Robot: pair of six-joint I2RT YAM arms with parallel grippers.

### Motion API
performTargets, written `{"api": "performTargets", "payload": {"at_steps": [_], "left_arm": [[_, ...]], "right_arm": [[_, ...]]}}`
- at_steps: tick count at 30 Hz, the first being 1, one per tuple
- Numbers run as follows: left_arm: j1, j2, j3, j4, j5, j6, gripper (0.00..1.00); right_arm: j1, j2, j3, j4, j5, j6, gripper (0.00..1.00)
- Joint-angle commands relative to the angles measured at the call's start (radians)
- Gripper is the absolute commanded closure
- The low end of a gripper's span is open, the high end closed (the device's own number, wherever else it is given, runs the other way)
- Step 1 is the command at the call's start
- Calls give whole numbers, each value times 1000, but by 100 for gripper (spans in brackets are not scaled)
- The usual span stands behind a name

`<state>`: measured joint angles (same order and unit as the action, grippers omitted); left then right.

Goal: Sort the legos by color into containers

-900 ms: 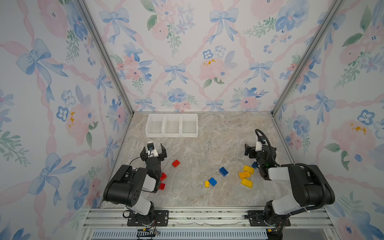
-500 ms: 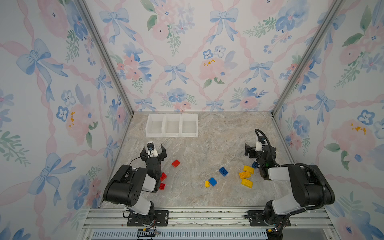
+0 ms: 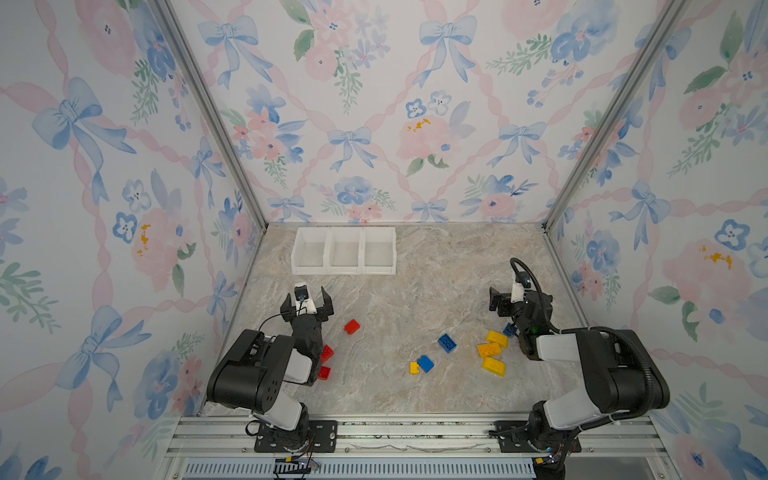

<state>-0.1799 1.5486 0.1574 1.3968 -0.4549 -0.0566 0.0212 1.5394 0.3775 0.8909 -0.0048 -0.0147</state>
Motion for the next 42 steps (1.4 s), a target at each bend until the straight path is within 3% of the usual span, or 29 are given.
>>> {"api": "performTargets", "payload": {"at_steps": [1,9,11,16,19,23,30,35,42], "left_arm": [[6,10,15,1,9,-6,2],[5,5,11,3,12,-4,3],[5,-40,37,-61,31,13,5],[-1,-189,164,-389,55,19,5],[-1,-209,266,-551,101,-14,6],[-3,-120,465,-778,162,-70,7],[-3,124,797,-980,209,-114,13],[-3,293,1046,-1153,178,-109,17],[12,431,1261,-1299,126,-113,19]], "right_arm": [[-6,7,18,9,-11,14,3],[-4,5,15,11,-13,14,3],[1,-2,19,10,1,15,3],[20,-134,221,-460,24,-1,3],[55,-157,340,-667,85,-13,3],[104,-159,474,-867,138,14,3],[156,-152,626,-1095,87,80,3],[195,-155,677,-1194,30,124,3],[215,-165,704,-1261,-15,166,3]]}}
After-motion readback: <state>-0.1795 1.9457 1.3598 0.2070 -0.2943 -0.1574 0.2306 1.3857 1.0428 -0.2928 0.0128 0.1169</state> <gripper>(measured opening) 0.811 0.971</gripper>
